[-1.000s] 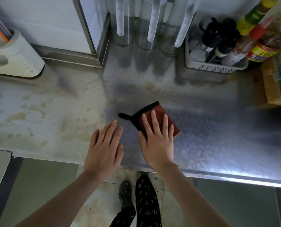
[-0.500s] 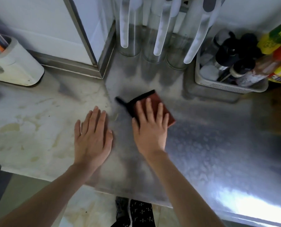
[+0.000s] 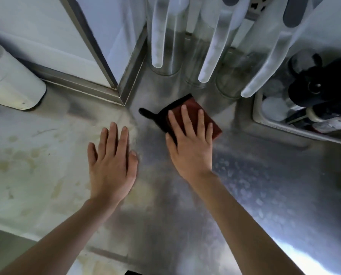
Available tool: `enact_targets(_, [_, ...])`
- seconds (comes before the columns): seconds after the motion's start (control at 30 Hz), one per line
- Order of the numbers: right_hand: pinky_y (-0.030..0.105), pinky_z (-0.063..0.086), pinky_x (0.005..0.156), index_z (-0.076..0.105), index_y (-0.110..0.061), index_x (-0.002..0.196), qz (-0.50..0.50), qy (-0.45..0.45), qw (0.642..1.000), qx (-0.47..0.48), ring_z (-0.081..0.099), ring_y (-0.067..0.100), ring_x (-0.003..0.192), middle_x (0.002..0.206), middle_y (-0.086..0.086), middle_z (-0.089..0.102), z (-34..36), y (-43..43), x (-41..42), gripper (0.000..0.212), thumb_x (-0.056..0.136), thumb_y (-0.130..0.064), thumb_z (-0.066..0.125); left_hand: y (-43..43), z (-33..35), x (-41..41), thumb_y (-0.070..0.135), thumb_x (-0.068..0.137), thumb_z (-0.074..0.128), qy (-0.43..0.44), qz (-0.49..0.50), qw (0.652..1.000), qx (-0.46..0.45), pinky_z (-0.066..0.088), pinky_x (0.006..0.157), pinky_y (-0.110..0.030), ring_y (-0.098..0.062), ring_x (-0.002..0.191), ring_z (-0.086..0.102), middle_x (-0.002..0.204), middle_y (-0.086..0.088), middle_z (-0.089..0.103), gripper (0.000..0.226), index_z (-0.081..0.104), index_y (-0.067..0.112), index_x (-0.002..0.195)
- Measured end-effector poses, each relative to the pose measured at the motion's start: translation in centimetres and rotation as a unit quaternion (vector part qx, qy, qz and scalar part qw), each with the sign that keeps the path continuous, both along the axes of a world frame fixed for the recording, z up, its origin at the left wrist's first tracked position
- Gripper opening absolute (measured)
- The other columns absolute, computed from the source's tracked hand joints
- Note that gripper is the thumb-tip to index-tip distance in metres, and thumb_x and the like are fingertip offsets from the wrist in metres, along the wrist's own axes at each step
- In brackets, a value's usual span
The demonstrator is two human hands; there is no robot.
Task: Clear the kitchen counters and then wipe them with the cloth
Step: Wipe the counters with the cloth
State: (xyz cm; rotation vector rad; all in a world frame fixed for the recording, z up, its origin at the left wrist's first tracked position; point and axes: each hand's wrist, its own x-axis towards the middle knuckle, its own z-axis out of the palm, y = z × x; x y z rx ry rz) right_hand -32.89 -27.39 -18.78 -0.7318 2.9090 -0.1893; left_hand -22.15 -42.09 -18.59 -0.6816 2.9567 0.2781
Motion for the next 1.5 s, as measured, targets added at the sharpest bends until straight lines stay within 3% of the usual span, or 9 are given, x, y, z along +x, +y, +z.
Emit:
enact_targets(0.13, [0.055, 0.02, 0.11, 0.024, -0.033, 0.145, 0.078, 0.007, 0.997, 0.003, 0.022, 0.038, 0.139, 0.153, 0.001, 0.027, 0.3, 1.4, -1.6, 0.052, 0.095, -0.046, 0.025, 0.1, 0.3, 0.0, 0.037, 0.092, 0.02, -0.006, 0.003, 1.0, 0.0, 0.02, 0.109, -0.051, -0.027, 0.141, 0.018, 0.154, -0.01, 0.019, 0.057, 0.022, 0.017, 0.145])
enact_targets(0.27, [0.052, 0.003, 0.114, 0.011, -0.035, 0.147, -0.027, -0.02, 0.999, -0.014, 0.003, 0.035, 0.144, 0.158, -0.002, 0.009, 0.3, -0.5, -3.9, 0.052, 0.098, -0.044, 0.025, 0.0, 0.3, 0.1, 0.037, 0.092, 0.02, -0.011, 0.003, 1.0, 0.003, 0.019, 0.11, -0.051, -0.026, 0.142, 0.017, 0.154, -0.01, 0.02, 0.057, 0.022, 0.017, 0.145])
enact_targets(0.4, [0.053, 0.0, 0.113, 0.009, -0.034, 0.148, -0.104, -0.029, 0.994, -0.033, -0.001, 0.037, 0.143, 0.158, -0.001, 0.006, 0.4, -4.9, -2.7, 0.055, 0.097, -0.043, 0.027, 0.0, 0.3, 0.1, 0.037, 0.092, 0.02, -0.006, 0.007, 1.0, 0.007, 0.019, 0.11, -0.05, -0.026, 0.141, 0.019, 0.154, -0.01, 0.021, 0.056, 0.024, 0.017, 0.144])
enact_targets(0.63, [0.049, 0.003, 0.115, 0.006, -0.036, 0.148, 0.173, -0.033, 0.984, 0.015, -0.003, 0.031, 0.144, 0.158, -0.005, 0.003, 0.8, -4.5, -2.9, 0.054, 0.097, -0.048, 0.018, 0.0, 0.2, 0.3, 0.037, 0.095, 0.022, 0.007, 0.016, 1.0, 0.012, 0.014, 0.112, -0.043, -0.023, 0.142, 0.017, 0.154, -0.007, 0.021, 0.053, 0.025, 0.018, 0.144])
enact_targets(0.93, [0.051, 0.002, 0.114, 0.006, -0.035, 0.148, 0.077, -0.037, 0.996, 0.014, -0.002, 0.033, 0.144, 0.158, -0.003, 0.003, 1.0, -5.5, -4.7, 0.052, 0.099, -0.044, 0.022, -4.9, -0.6, 3.4, 0.041, 0.093, 0.027, -0.02, 0.038, 0.999, -0.005, 0.018, 0.112, -0.047, -0.023, 0.143, 0.011, 0.156, -0.006, 0.013, 0.058, 0.021, 0.02, 0.146])
enact_targets(1.17, [0.054, 0.022, 0.109, 0.028, -0.038, 0.143, 0.273, -0.008, 0.961, 0.044, 0.025, 0.034, 0.139, 0.152, -0.005, 0.029, 0.6, -3.0, 0.3, 0.052, 0.093, -0.05, 0.027, -5.9, 0.2, 4.9, 0.036, 0.095, 0.029, -0.01, -0.003, 1.0, 0.006, 0.023, 0.111, -0.046, -0.024, 0.142, 0.019, 0.154, -0.008, 0.022, 0.052, 0.027, 0.019, 0.144])
enact_targets(1.23, [0.054, 0.019, 0.11, 0.023, -0.039, 0.144, 0.242, -0.005, 0.969, 0.048, 0.02, 0.032, 0.141, 0.154, -0.006, 0.025, 0.6, -3.2, -1.8, 0.053, 0.093, -0.052, 0.022, -6.0, 0.4, 4.9, 0.037, 0.095, 0.024, -0.01, -0.013, 1.0, 0.02, 0.02, 0.113, -0.046, -0.023, 0.142, 0.016, 0.154, -0.008, 0.019, 0.053, 0.025, 0.019, 0.144])
enact_targets(1.37, [0.051, 0.002, 0.114, 0.006, -0.04, 0.147, 0.069, -0.035, 0.997, 0.029, -0.002, 0.031, 0.144, 0.158, -0.006, 0.005, 0.8, -6.5, -3.9, 0.052, 0.097, -0.049, 0.019, -6.0, 0.4, 5.1, 0.04, 0.094, 0.015, -0.008, -0.021, 0.999, 0.031, 0.014, 0.113, -0.045, -0.022, 0.143, 0.01, 0.156, -0.006, 0.012, 0.056, 0.017, 0.021, 0.147])
enact_targets(1.5, [0.054, 0.007, 0.113, 0.011, -0.038, 0.147, 0.085, -0.029, 0.996, 0.02, 0.002, 0.034, 0.144, 0.158, -0.005, 0.01, 0.8, -6.7, -0.3, 0.054, 0.094, -0.05, 0.014, -6.6, 0.7, 5.1, 0.042, 0.094, 0.011, -0.015, -0.047, 0.998, 0.042, 0.013, 0.114, -0.043, -0.022, 0.144, 0.008, 0.157, -0.005, 0.009, 0.056, 0.015, 0.022, 0.147])
